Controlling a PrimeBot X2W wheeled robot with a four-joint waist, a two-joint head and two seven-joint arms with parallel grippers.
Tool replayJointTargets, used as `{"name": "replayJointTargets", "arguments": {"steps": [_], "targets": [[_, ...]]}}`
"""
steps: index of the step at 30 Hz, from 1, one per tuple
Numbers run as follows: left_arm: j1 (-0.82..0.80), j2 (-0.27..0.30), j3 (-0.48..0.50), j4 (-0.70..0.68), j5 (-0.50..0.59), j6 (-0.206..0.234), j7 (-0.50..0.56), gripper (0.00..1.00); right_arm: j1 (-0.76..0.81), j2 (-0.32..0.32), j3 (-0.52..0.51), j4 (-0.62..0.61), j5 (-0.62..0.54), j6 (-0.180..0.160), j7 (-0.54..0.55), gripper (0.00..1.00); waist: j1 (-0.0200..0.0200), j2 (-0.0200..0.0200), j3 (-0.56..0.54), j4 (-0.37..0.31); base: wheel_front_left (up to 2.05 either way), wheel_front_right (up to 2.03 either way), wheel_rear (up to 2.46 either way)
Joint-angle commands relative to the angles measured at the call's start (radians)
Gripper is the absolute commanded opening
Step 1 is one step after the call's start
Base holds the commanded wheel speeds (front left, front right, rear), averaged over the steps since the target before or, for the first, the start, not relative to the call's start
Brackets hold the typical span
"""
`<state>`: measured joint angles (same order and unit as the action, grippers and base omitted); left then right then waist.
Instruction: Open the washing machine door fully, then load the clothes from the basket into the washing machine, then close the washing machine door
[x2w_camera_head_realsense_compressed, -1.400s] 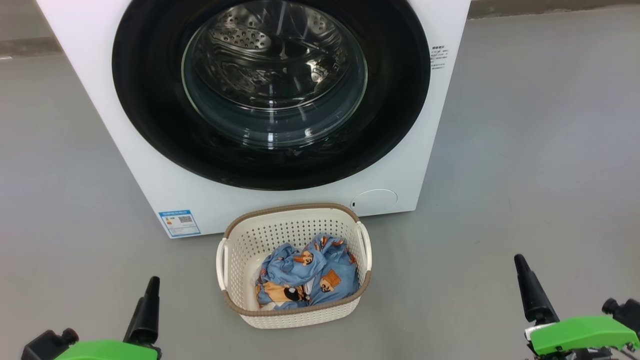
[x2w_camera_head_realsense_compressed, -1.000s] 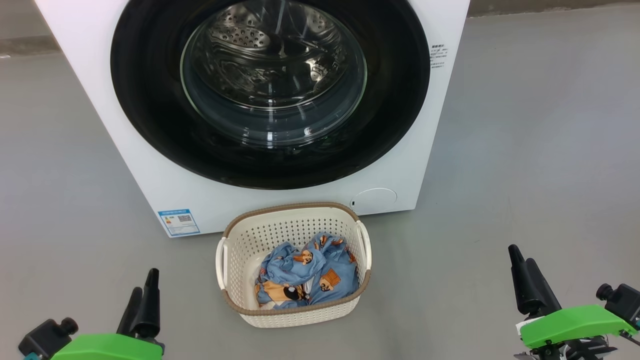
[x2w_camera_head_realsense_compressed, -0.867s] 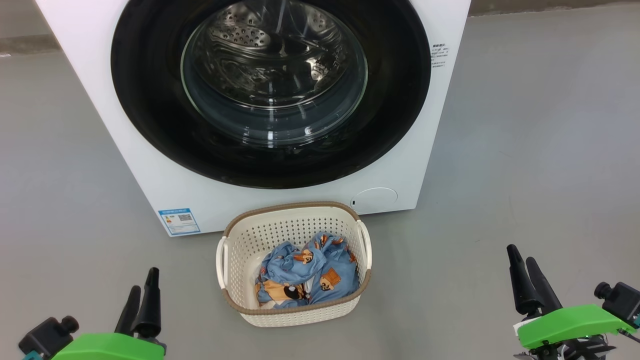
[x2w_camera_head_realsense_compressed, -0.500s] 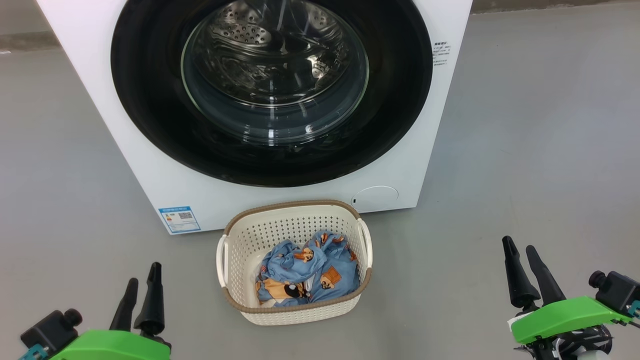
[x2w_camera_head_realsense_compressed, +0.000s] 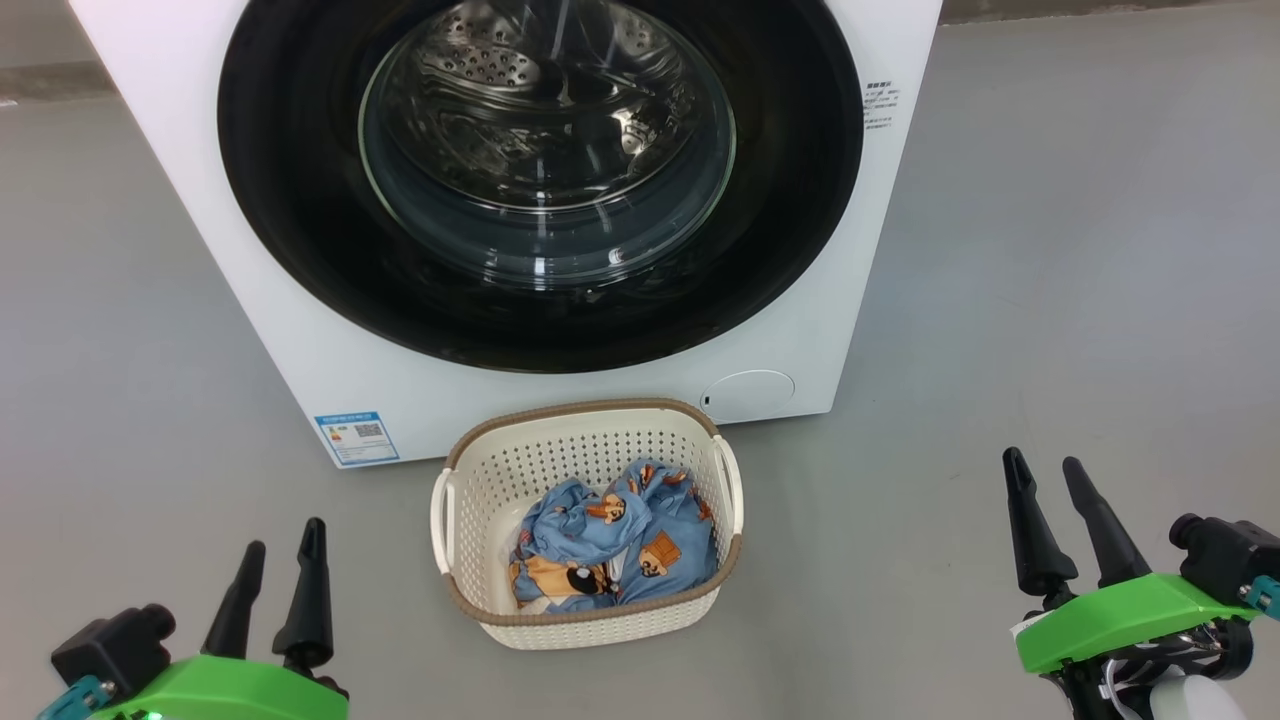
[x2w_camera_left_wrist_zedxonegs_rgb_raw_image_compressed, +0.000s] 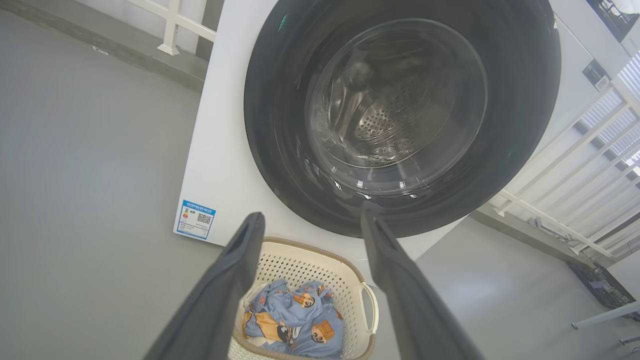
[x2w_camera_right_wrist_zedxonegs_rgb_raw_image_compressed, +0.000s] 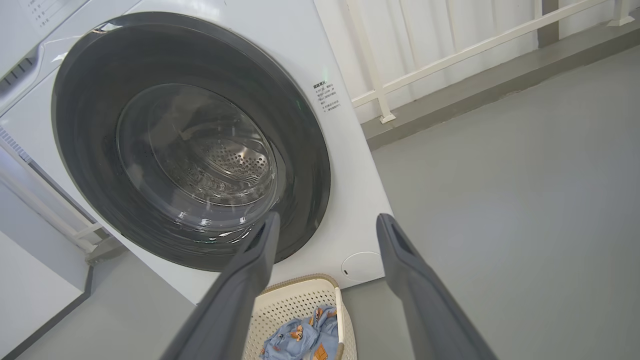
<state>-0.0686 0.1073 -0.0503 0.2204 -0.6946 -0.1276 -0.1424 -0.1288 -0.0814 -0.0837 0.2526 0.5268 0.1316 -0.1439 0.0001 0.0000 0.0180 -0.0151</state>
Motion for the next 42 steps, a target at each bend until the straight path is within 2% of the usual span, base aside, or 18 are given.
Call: {"name": "replayJointTargets", "arguments": {"steps": [1,20,33,38,42], "targets": [[-0.056,0.024,0.023,-0.033,0.038,-0.002,-0.015,1.00,-0.045,-0.015,0.010,-0.034,-0.046,-0.001,-0.014,1.00,0.0000,0.0000,0.001,0.000,0.00,0.00,0.00],[-0.075,0.048,0.026,-0.034,0.301,-0.003,-0.071,1.00,-0.073,-0.019,0.007,-0.017,-0.330,-0.001,-0.069,1.00,0.0000,0.0000,0.020,-0.002,0.00,0.00,0.00],[-0.075,0.043,0.041,-0.034,0.465,-0.003,-0.109,1.00,-0.081,-0.024,0.005,-0.010,-0.508,-0.001,-0.107,1.00,-0.0001,0.0000,0.004,-0.001,0.00,0.00,0.00],[-0.076,0.048,0.042,-0.034,0.506,-0.003,-0.119,1.00,-0.086,-0.027,0.003,-0.009,-0.557,-0.001,-0.118,1.00,-0.0001,0.0000,0.004,0.000,0.00,0.00,0.00],[-0.075,0.047,0.046,-0.028,0.502,-0.003,-0.119,1.00,-0.086,-0.017,-0.005,-0.015,-0.538,-0.001,-0.118,1.00,-0.0001,0.0000,0.004,0.002,0.00,0.00,0.00]]}}
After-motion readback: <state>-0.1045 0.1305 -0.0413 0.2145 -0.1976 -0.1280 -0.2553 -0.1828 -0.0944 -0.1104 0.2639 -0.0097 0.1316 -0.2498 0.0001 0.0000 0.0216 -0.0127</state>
